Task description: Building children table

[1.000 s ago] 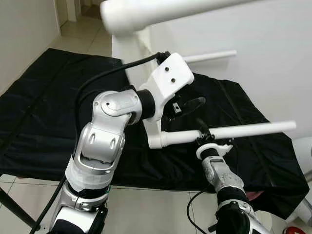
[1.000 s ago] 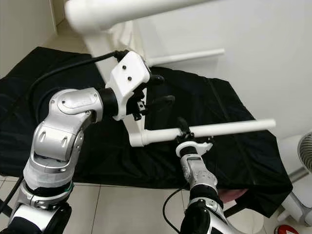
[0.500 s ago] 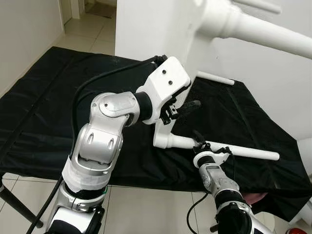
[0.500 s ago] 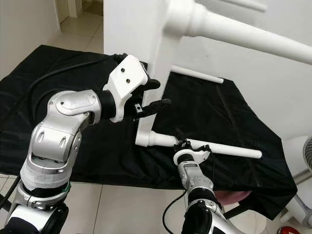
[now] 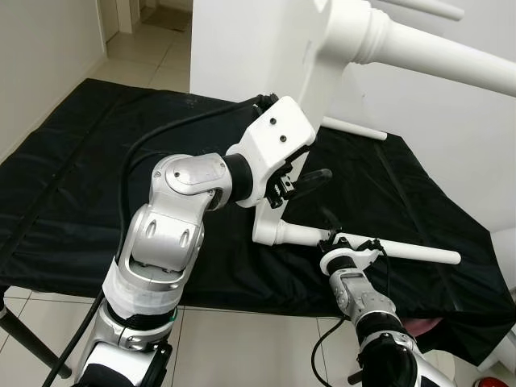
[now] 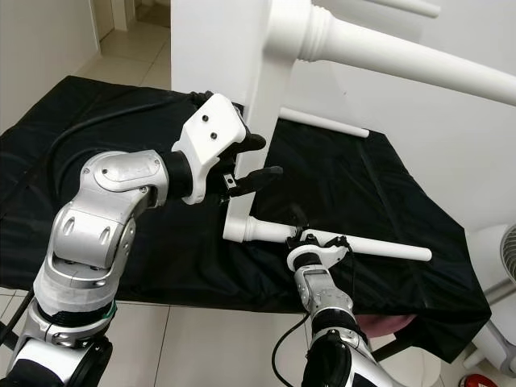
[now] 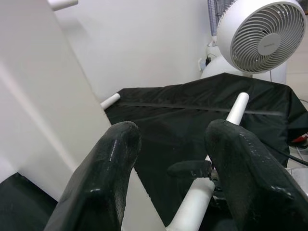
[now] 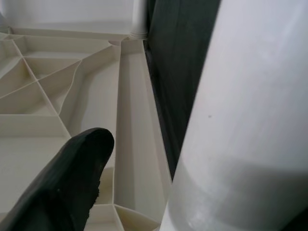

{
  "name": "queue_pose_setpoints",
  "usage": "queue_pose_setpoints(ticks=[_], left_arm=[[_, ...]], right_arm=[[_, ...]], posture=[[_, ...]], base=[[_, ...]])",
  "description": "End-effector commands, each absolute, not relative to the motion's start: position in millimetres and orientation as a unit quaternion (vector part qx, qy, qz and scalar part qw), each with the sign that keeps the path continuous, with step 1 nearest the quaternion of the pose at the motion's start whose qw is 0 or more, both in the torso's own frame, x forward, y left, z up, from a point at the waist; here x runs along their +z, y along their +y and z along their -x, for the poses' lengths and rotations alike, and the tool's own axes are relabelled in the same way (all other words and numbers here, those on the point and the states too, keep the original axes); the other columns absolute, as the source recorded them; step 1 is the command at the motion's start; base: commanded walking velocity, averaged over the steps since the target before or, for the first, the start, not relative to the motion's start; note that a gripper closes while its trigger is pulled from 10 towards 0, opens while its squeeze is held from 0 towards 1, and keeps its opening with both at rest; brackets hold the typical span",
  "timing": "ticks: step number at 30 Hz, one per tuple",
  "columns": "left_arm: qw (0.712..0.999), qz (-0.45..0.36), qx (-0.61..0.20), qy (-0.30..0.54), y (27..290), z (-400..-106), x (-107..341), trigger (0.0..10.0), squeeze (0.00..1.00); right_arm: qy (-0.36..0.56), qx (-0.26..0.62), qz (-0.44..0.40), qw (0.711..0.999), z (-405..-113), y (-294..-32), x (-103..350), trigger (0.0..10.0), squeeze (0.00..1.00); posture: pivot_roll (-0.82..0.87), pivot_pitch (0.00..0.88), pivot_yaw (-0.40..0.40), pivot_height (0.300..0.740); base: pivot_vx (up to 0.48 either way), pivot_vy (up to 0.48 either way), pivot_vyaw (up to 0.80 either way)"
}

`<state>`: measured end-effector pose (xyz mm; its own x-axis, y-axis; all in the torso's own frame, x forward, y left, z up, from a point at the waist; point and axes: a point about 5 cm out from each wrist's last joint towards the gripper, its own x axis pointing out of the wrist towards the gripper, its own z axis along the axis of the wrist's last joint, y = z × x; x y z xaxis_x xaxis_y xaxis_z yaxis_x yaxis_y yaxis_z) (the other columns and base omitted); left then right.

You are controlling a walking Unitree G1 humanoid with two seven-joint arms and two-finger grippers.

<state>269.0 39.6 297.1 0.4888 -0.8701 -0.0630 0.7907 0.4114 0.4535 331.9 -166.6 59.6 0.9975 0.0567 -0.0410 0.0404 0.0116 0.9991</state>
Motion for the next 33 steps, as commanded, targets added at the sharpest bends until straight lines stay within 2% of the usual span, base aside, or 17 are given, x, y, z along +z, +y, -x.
queue_pose_setpoints(ticks=[1, 13, 14, 22, 24, 27, 33], left_arm=[[0.858, -0.213, -0.458, -0.1, 39.5, -270.3, 297.7, 10.0, 0.0], [0.858, -0.212, -0.459, -0.091, 39.7, -270.7, 294.3, 10.0, 0.0], [0.86, -0.209, -0.458, -0.086, 40.3, -273.0, 291.9, 10.0, 0.0], [0.857, -0.206, -0.466, -0.08, 41.9, -278.6, 283.8, 10.0, 0.0], [0.836, -0.19, -0.508, -0.089, 39.5, -280.9, 277.1, 10.0, 0.0], [0.828, -0.18, -0.523, -0.091, 38.7, -281.9, 275.1, 10.0, 0.0], [0.838, -0.192, -0.506, -0.07, 41.8, -313.8, 264.4, 10.0, 0.0]], right_arm=[[0.059, -0.019, -0.703, 0.709, -318.2, -168.3, 40.3, 10.0, 1.0], [0.063, -0.007, -0.695, 0.717, -311.2, -169.4, 37.3, 10.0, 1.0], [0.065, -0.006, -0.694, 0.717, -310.3, -169.2, 36.5, 10.0, 0.0], [0.064, 0.0, -0.692, 0.719, -308.7, -167.5, 36.5, 10.0, 0.0], [0.064, 0.005, -0.689, 0.722, -308.9, -165.6, 38.0, 10.0, 0.0], [0.064, 0.006, -0.687, 0.723, -309.0, -165.1, 38.6, 10.0, 0.0], [0.053, 0.004, -0.689, 0.723, -305.0, -170.5, 39.7, 10.0, 0.0]], posture=[[0.08, 0.0, -0.145, 0.74], [0.08, 0.0, -0.141, 0.74], [0.08, 0.0, -0.14, 0.74], [0.08, 0.0, -0.136, 0.74], [0.08, 0.0, -0.133, 0.74], [0.07, 0.0, -0.133, 0.74], [0.04, 0.0, -0.116, 0.74]], base=[[0.0, 0.0, 0.0], [0.0, 0.0, 0.0], [0.0, 0.0, 0.0], [0.0, 0.0, 0.0], [0.0, 0.0, 0.0], [0.0, 0.0, 0.0], [0.0, 0.0, 0.0]])
